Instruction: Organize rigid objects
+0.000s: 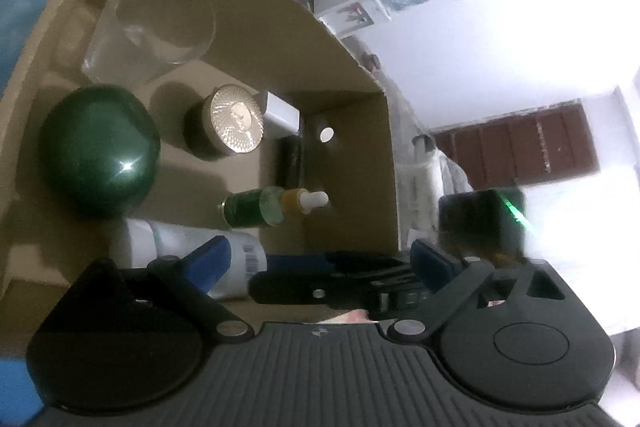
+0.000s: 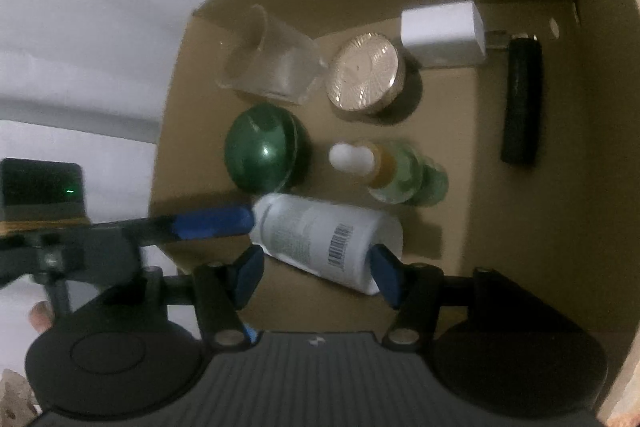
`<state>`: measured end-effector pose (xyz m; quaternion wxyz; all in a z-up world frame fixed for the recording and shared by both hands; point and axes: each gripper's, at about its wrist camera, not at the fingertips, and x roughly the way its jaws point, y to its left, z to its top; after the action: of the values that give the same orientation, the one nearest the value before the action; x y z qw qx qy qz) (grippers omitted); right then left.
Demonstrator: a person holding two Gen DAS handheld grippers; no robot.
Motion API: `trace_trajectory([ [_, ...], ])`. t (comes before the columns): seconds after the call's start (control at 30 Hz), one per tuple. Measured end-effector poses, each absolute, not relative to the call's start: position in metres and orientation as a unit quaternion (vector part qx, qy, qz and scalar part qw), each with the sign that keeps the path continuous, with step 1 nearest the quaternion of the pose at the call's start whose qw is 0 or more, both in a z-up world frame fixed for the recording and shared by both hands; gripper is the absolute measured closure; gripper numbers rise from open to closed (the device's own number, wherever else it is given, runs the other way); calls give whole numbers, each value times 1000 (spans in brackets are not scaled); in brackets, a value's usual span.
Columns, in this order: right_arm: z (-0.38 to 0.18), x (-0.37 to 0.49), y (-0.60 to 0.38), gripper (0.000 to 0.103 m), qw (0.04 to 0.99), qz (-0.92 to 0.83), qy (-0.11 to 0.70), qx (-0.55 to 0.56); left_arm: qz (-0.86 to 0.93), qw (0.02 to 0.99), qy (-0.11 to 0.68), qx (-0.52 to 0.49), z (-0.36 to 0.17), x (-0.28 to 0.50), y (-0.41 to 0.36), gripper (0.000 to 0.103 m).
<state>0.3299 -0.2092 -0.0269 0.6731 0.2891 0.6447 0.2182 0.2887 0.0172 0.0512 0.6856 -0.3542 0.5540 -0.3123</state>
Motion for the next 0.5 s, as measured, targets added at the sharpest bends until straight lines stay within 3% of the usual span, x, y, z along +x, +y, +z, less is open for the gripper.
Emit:
trace_trajectory([
  [0.27, -22, 330, -210, 42, 699, 209, 635, 255, -246, 735, 557, -297, 63, 294, 29, 8],
  [0.5, -22, 329, -201, 71, 714, 220, 629, 214, -219, 738, 589, -244, 65, 295, 20, 8],
])
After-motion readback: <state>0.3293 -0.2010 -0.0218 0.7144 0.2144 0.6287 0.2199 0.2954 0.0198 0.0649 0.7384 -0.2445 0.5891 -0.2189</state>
